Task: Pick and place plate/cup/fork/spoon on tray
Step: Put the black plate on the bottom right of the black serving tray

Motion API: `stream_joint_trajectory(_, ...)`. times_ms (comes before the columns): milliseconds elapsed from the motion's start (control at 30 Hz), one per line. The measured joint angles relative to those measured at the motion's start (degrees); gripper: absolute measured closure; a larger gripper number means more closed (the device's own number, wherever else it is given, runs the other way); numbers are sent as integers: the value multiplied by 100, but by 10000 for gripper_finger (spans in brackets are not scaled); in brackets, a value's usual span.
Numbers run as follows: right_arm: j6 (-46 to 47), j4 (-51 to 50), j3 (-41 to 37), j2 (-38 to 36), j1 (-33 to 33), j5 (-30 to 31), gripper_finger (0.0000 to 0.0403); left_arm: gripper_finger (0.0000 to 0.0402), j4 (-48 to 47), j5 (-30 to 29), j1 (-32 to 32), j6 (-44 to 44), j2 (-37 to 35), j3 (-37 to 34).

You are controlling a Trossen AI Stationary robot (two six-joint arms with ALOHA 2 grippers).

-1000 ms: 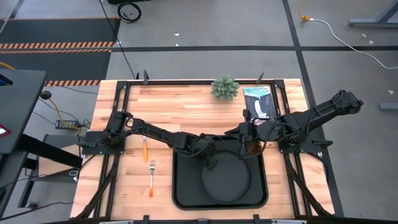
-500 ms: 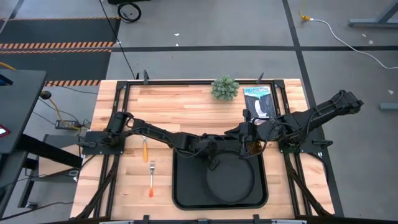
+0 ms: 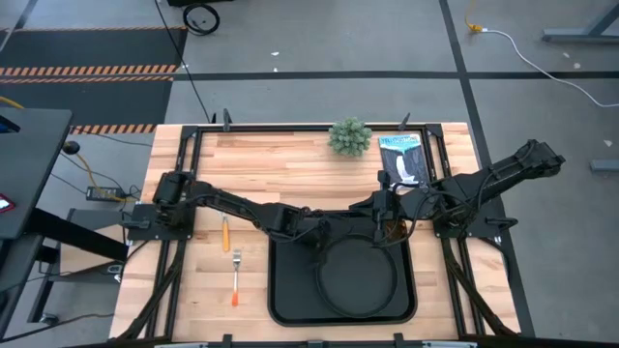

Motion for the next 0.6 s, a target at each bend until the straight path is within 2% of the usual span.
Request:
stream_joint_trajectory(200,2,42,0,2,0,78,391,267,-677,348,-401,477,-133,-9)
stream_joint_trajectory(600,-12,206,4,4,0,81,391,267,143,359,-796,120,519,-10)
